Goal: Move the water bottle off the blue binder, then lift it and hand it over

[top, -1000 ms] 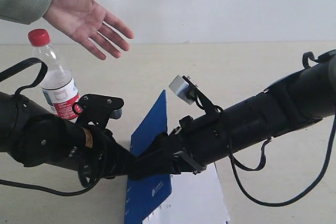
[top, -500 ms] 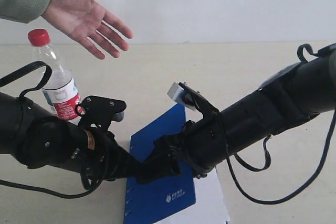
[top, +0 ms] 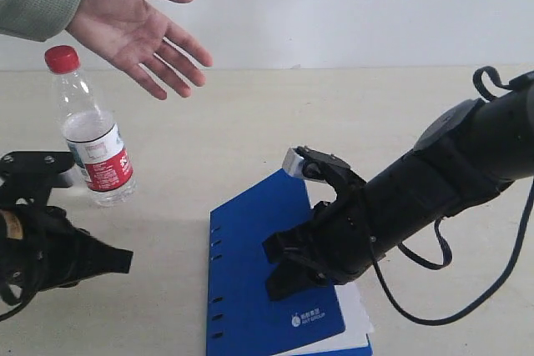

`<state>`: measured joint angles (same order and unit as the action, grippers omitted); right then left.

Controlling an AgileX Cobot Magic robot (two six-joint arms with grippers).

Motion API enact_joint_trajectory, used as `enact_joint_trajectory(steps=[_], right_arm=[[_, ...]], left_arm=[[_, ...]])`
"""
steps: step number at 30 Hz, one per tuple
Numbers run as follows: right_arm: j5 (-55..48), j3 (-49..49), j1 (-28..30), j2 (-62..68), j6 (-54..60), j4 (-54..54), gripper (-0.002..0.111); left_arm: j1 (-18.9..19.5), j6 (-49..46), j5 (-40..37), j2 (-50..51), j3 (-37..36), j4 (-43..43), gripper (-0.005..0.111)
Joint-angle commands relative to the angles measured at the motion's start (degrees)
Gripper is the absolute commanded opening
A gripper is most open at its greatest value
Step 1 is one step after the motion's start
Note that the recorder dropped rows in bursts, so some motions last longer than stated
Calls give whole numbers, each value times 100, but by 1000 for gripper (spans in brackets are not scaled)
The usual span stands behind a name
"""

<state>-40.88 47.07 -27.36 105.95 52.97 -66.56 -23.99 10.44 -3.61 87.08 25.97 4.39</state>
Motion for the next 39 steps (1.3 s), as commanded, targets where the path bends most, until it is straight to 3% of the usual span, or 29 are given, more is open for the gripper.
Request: enact_joint_trajectory(steps=[1, 7, 10, 12, 15, 17, 19, 23, 29, 33, 35, 37, 39], right_arm=[[984, -3, 55, 40, 40, 697, 0], [746, 161, 55, -375, 323, 556, 0], [835, 175, 55, -929, 428, 374, 0], [835, 175, 55, -1290, 451, 302, 0], [835, 175, 55, -1691, 451, 268, 0], [822, 175, 55, -1915, 477, 268, 0], [722, 165, 55, -2095, 543, 224, 0], [563, 165, 55, -2465, 603, 182, 0], [146, 165, 55, -2306, 158, 884, 0], [1347, 165, 55, -1556, -806, 1953, 0], [1346, 437, 256, -853, -1408, 2519, 12], [984, 897, 512, -332, -1704, 2762, 38], [950, 1133, 639, -54, -2230, 3128, 50]], left_arm=[[13, 151, 560, -291, -300, -32, 4], [-544, 261, 1150, -325, -300, -32, 4], [-763, 758, 1994, -447, -478, -153, 4], [-828, 1785, 2917, -528, -680, -971, 4], [-720, 3739, 4706, -468, -861, -2934, 5], [-633, 4166, 5468, -307, -797, -3678, 12], [-621, 4061, 5371, -150, -715, -3605, 27], [-590, 3912, 5010, 89, -699, -3290, 70], [-590, 4017, 4596, 191, -1167, -2985, 56], [-590, 4054, 5074, 191, -1705, -2963, 58], [-590, 4302, 4784, 191, -1695, -3263, 60], [-590, 4551, 4276, 191, -1461, -3606, 58], [-590, 4633, 3822, 191, -1226, -3674, 49]])
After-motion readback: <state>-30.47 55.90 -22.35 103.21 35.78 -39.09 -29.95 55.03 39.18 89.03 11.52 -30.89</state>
